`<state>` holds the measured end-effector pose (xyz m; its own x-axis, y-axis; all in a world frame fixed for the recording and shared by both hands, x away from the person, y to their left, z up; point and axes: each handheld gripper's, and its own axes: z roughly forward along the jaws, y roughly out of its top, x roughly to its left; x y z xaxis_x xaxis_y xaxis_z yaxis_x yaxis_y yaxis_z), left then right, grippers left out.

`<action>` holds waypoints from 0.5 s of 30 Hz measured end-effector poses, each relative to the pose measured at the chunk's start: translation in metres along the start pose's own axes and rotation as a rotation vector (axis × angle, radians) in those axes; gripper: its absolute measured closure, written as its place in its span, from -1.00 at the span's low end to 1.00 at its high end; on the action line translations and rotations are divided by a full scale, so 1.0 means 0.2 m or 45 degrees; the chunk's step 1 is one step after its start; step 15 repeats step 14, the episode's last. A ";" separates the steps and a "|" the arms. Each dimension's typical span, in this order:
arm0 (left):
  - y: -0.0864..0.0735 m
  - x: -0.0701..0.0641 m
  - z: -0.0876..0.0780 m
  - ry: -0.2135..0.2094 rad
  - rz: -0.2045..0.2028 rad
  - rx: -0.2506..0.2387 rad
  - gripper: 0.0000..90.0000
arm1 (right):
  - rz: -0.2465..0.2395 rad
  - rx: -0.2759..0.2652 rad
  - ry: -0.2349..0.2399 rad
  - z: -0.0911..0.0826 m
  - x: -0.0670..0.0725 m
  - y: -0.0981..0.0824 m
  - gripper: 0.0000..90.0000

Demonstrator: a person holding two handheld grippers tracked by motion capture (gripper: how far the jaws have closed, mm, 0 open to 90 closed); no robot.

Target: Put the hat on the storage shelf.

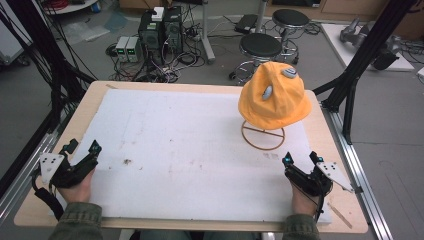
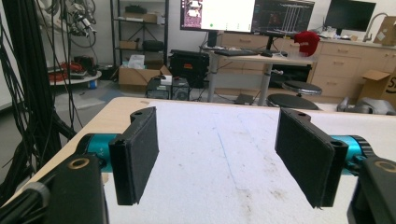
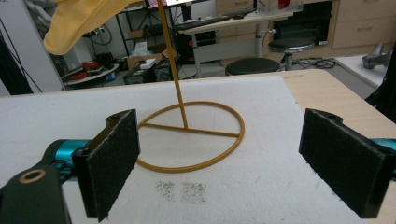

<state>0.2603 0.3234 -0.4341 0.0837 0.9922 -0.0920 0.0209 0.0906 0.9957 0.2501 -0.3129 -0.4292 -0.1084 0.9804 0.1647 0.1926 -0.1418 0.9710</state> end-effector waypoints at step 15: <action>0.00 0.02 -0.01 0.007 -0.017 0.000 -0.32 | -0.005 0.004 0.010 0.02 0.00 0.00 -0.75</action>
